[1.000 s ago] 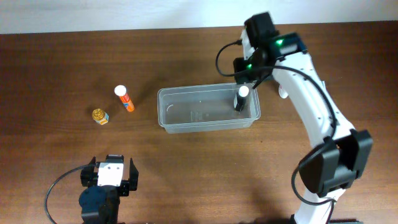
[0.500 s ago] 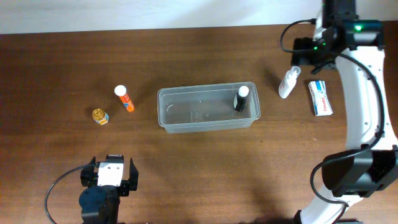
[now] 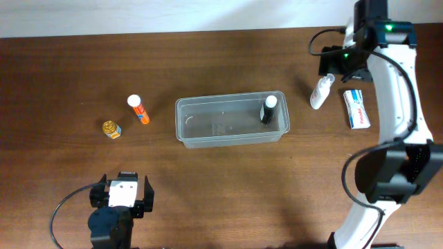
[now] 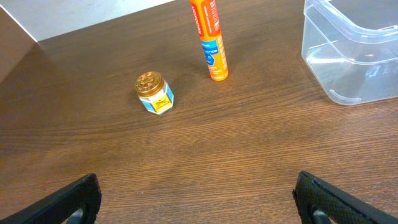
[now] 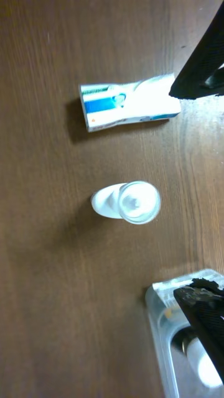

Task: Pack container
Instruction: 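Move the right gripper to the white dropper bottle and grasp it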

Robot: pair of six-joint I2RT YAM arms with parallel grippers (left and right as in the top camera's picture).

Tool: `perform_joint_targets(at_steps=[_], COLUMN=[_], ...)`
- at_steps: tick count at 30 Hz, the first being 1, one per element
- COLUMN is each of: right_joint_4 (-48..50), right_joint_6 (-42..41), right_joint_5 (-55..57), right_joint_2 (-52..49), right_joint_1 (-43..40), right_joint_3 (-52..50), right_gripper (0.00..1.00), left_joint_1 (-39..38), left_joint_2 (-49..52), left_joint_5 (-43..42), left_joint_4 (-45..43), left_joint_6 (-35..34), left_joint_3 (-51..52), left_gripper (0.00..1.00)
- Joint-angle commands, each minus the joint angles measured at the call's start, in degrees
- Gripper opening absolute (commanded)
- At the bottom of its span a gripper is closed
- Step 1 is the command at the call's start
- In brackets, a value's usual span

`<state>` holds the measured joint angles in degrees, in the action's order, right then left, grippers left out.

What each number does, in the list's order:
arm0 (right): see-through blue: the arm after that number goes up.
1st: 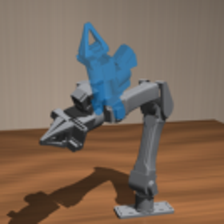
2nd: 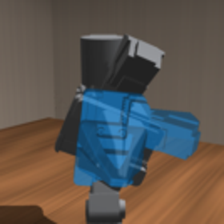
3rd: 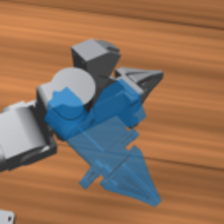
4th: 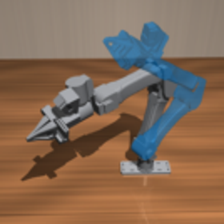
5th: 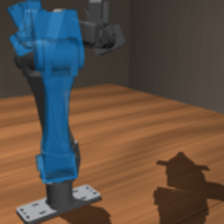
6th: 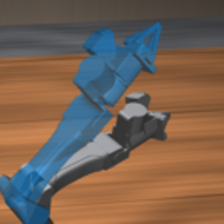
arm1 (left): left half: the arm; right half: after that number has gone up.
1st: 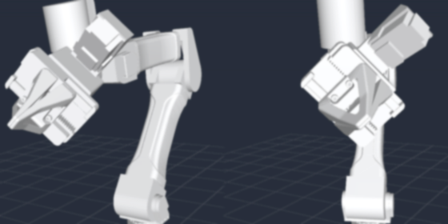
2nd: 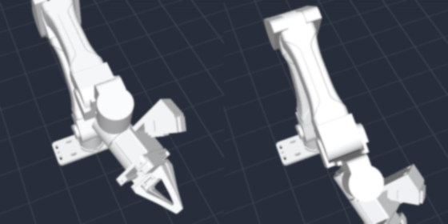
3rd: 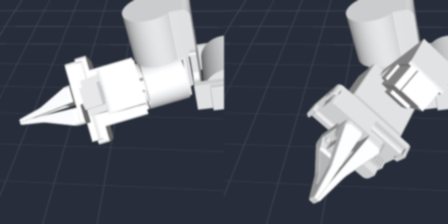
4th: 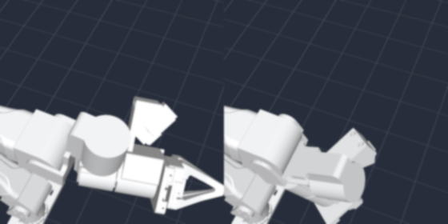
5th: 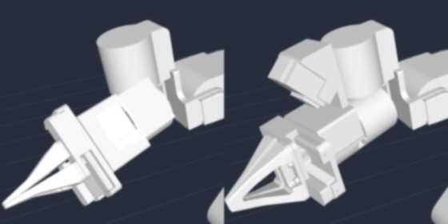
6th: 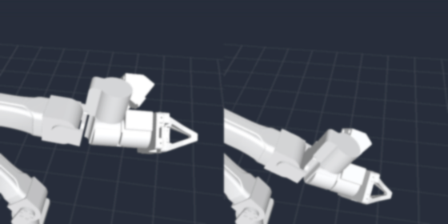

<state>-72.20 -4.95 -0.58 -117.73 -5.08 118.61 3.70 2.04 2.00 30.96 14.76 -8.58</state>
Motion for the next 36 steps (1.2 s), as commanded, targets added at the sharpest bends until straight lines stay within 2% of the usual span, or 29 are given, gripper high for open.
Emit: perform_joint_targets(at_steps=[1,12,31,33,36], right_joint_4=[0.39,2.58,3.15,3.32,3.26], right_joint_6=[3.93,4.76,4.76,4.76,4.74], right_joint_5=[-1.97,-1.86,-1.81,-1.81,-1.81], right_joint_2=[-2.60,-7.28,-13.20,-13.20,-13.20], right_joint_1=[-0.13,-0.13,-0.13,-0.15,-0.15], right_joint_3=[0.07,0.04,-0.11,-0.11,-0.11], right_gripper=[0.86,0.75,0.74,0.68,0.53], left_joint_1=[-0.28,-0.28,-0.28,-0.28,-0.28], left_joint_2=[0.04,0.04,0.04,0.04,0.04], left_joint_5=[0.83,0.83,0.83,0.83,0.83], left_joint_4=[0.33,0.33,0.33,0.33,0.33], left_joint_6=[-0.55,-0.57,-0.57,-0.57,-0.57], left_joint_3=[0.07,0.07,0.07,0.07,0.07], left_gripper=[1.00,1.00,1.00,1.00,1.00])
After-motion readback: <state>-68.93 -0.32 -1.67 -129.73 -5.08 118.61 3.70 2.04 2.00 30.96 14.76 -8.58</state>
